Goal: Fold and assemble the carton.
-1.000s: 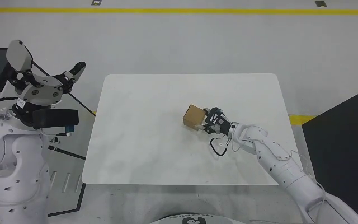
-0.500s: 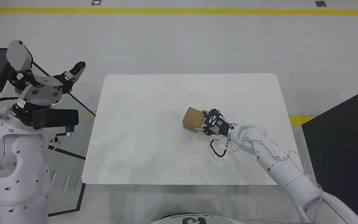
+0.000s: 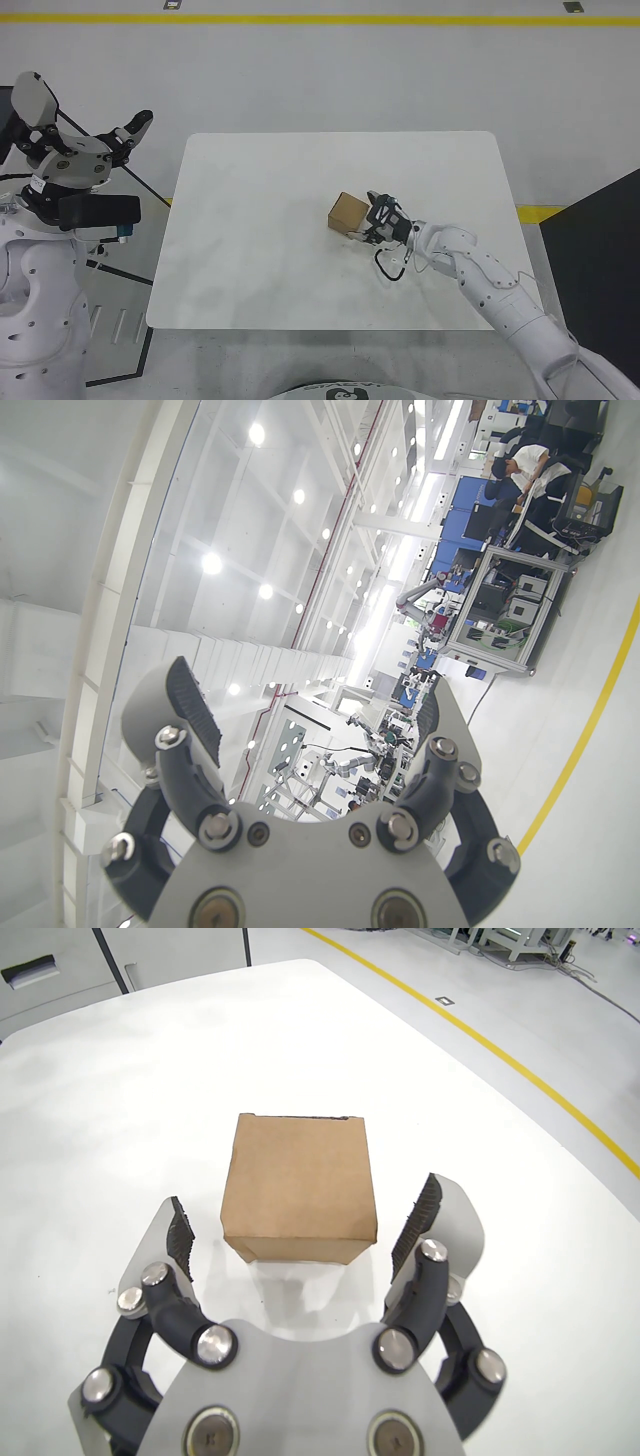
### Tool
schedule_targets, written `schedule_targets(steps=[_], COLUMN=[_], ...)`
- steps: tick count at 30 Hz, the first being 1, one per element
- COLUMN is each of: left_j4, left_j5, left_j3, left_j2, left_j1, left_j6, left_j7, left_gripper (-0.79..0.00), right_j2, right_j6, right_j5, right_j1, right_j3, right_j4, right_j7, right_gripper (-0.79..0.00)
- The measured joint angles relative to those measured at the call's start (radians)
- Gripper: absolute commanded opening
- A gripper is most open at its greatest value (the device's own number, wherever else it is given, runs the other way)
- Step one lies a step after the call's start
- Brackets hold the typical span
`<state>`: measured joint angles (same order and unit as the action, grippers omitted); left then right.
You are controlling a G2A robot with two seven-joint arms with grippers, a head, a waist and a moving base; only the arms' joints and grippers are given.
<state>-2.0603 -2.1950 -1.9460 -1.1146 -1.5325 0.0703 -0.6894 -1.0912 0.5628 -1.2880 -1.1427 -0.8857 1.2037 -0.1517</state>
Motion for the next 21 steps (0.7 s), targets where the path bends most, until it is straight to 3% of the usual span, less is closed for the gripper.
schedule_targets(steps=[8,21], left_j4=[0.0,0.0], left_j5=[0.0,0.0], left_j3=[0.0,0.0], left_j2=[0.0,0.0], left_j1=[0.0,0.0], left_j6=[0.0,0.0], left_j7=[0.0,0.0], left_gripper=[0.0,0.0], right_j2=[0.03,0.1], right_j6=[0.026,0.051], right_j5=[0.015,0.088], right_j1=[-0.065,-0.294], right_j3=[-0.098,-0.394], right_j4=[0.091,0.324], right_j7=[-0.018,-0.025], right_gripper=[0.0,0.0])
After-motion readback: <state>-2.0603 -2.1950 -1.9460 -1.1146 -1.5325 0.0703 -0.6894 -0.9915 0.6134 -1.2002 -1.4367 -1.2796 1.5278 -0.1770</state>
